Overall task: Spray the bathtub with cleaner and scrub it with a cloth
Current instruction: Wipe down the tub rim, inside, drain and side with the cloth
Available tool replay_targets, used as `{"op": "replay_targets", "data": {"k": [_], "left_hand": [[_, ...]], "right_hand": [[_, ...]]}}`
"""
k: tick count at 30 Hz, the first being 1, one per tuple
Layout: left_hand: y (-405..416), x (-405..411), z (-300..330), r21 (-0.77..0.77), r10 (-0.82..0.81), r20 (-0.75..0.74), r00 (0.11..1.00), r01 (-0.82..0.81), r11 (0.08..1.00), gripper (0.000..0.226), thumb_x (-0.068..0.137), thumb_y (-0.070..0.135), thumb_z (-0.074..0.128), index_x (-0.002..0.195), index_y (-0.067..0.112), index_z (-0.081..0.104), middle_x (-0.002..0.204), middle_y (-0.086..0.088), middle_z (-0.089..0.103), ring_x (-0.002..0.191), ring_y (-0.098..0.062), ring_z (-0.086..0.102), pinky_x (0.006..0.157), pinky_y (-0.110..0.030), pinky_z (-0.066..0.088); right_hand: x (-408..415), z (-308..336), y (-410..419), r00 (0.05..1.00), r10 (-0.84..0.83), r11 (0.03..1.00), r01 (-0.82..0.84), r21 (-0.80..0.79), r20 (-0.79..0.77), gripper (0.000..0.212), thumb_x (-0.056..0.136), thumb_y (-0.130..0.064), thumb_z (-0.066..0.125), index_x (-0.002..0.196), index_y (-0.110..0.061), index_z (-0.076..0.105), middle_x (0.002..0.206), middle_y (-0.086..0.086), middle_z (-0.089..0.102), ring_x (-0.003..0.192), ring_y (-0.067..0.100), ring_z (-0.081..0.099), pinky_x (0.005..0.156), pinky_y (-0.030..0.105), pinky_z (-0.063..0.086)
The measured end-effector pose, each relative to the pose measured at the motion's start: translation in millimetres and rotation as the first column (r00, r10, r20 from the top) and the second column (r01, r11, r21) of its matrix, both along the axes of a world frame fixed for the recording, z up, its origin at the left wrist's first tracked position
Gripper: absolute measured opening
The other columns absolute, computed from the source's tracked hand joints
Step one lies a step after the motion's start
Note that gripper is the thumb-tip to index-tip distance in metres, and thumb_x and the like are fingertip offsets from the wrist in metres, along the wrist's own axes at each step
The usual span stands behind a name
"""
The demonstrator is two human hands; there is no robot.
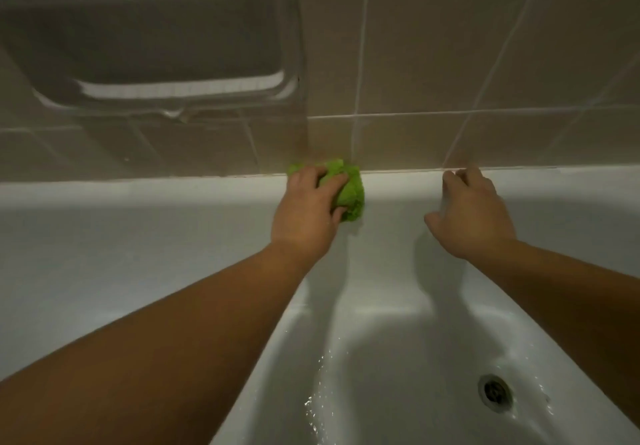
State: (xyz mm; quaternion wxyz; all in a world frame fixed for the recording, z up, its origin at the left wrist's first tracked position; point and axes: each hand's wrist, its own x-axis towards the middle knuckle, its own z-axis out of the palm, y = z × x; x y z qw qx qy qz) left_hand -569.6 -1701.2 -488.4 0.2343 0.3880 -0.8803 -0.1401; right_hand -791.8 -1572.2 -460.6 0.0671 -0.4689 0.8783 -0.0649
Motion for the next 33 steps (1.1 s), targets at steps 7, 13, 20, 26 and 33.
{"op": "replay_targets", "data": {"k": [7, 13, 20, 26, 33], "left_hand": [[-16, 35, 4, -0.014, -0.037, 0.090, 0.995, 0.038, 0.999, 0.059, 0.090, 0.024, 0.076, 0.145, 0.031, 0.056, 0.143, -0.012, 0.048, 0.135, -0.033, 0.040, 0.103, -0.046, 0.048], [-70, 168, 15, 0.041, 0.187, 0.112, 0.976, -0.192, 0.980, 0.056, 0.087, 0.024, 0.081, 0.140, 0.025, 0.062, 0.140, -0.015, 0.048, 0.131, -0.034, 0.042, 0.112, -0.041, 0.036], [-88, 222, 14, 0.068, 0.441, 0.072, 0.895, -0.445, 0.893, 0.054, 0.088, 0.021, 0.079, 0.139, 0.019, 0.061, 0.136, -0.014, 0.049, 0.130, -0.032, 0.043, 0.110, -0.042, 0.039], [-53, 137, 6, 0.076, 0.307, 0.020, 0.952, -0.307, 0.948, 0.056, 0.088, 0.028, 0.079, 0.141, 0.027, 0.061, 0.140, -0.006, 0.050, 0.132, -0.025, 0.040, 0.109, -0.041, 0.040], [11, -11, 10, 0.042, 0.109, 0.022, 0.994, -0.110, 0.993, 0.054, 0.086, 0.028, 0.079, 0.137, 0.030, 0.062, 0.136, -0.002, 0.053, 0.128, -0.027, 0.043, 0.104, -0.042, 0.046]], "right_hand": [[54, 4, -30, 0.994, 0.108, 0.994, -0.108, 0.032, -0.011, 0.057, 0.086, -0.034, 0.064, 0.135, -0.010, 0.048, 0.123, 0.008, 0.047, 0.116, 0.031, 0.047, 0.099, 0.042, 0.041], [80, -2, -39, 0.994, 0.107, 0.994, -0.107, 0.005, -0.009, 0.065, 0.086, -0.035, 0.066, 0.143, -0.013, 0.042, 0.134, 0.008, 0.047, 0.121, 0.029, 0.046, 0.103, 0.042, 0.043], [85, -13, -42, 0.994, 0.104, 0.994, -0.105, -0.031, -0.030, 0.080, 0.085, -0.035, 0.069, 0.153, -0.012, 0.035, 0.147, 0.010, 0.042, 0.135, 0.031, 0.039, 0.112, 0.046, 0.038], [74, -17, -36, 0.986, 0.161, 0.984, -0.163, -0.068, -0.036, 0.080, 0.089, -0.041, 0.065, 0.157, -0.018, 0.031, 0.153, 0.007, 0.039, 0.140, 0.030, 0.036, 0.121, 0.045, 0.027], [29, -4, -24, 0.941, 0.337, 0.938, -0.332, -0.099, 0.042, 0.063, 0.090, -0.018, 0.059, 0.152, -0.016, 0.045, 0.153, 0.003, 0.045, 0.139, 0.026, 0.041, 0.125, 0.044, 0.015]]}}
